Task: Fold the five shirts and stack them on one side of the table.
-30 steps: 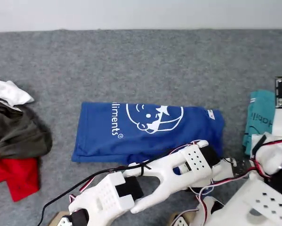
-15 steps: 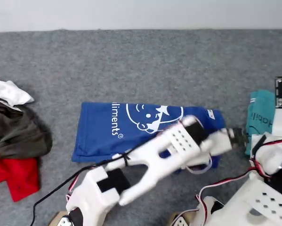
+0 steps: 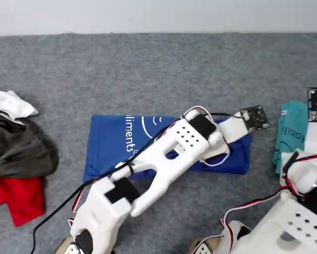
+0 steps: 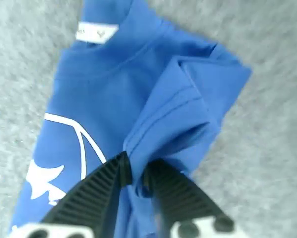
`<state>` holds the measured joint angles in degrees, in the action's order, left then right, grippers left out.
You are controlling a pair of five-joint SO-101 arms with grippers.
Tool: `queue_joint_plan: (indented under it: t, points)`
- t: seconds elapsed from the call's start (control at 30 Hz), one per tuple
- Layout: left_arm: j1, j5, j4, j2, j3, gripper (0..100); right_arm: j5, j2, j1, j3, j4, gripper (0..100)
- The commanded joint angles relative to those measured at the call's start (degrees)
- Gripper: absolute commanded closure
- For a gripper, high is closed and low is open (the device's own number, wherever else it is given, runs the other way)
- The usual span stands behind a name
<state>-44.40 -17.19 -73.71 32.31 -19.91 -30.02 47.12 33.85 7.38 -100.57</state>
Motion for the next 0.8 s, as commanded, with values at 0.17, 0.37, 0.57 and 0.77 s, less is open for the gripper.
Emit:
queue_joint_plan:
  t: [0.17,0.37,0.57,0.77]
  points:
    - [3.9,-1.0,2.4,2.1,-2.9,79,-0.2,0.1,0.7,-0.2,-1.8,98.9]
    - [7.5,-1.1,2.8,2.2,-2.9,79,-0.2,0.1,0.7,-0.2,-1.8,98.9]
    - [11.8,-1.1,4.9,2.3,-2.9,79,-0.2,0.1,0.7,-0.2,-1.8,98.9]
    - [12.0,-1.1,4.9,1.7,-2.9,79,-0.1,0.2,0.7,-0.2,-1.8,98.9]
